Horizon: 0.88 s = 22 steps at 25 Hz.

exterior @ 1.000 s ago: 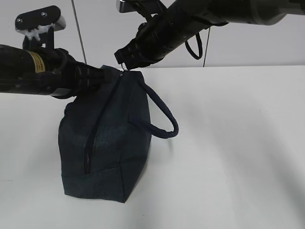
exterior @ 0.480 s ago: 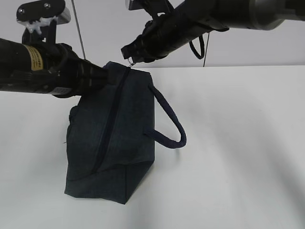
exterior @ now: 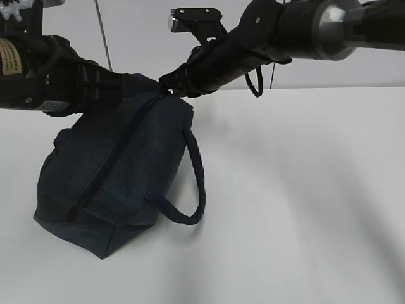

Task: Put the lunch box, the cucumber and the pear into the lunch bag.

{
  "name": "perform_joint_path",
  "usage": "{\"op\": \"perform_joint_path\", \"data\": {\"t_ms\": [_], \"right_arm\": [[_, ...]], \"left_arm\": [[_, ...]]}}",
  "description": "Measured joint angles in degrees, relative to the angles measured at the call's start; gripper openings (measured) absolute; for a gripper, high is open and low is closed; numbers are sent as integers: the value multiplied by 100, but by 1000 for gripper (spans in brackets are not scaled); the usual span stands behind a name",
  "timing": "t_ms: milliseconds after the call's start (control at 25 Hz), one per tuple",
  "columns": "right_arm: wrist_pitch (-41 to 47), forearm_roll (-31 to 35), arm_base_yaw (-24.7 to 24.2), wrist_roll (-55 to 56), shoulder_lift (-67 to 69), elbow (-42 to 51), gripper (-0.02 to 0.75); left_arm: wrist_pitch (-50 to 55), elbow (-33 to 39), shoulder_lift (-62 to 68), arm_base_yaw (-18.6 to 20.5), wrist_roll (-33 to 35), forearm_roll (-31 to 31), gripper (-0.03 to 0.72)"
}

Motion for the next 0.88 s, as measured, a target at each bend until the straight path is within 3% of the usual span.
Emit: {"op": "perform_joint_path", "data": {"t_ms": [120, 280, 400, 600, 880], "right_arm": [[45, 0, -27, 0, 12, -227, 86], [315, -26, -90, 0, 21, -779, 410], [687, -233, -99, 0, 21, -1093, 547], [1557, -825, -103, 264, -165, -1196, 550], [3141, -2186, -103, 1635, -540, -1231, 429]], "left_arm": [[60, 0, -5, 0, 0, 12, 37], [43, -5, 4, 0, 0, 119, 226], [49, -5, 36, 0, 0, 369, 308], [439, -5, 30, 133, 0, 552, 331], [1725, -5, -385, 195, 0, 696, 333]]}}
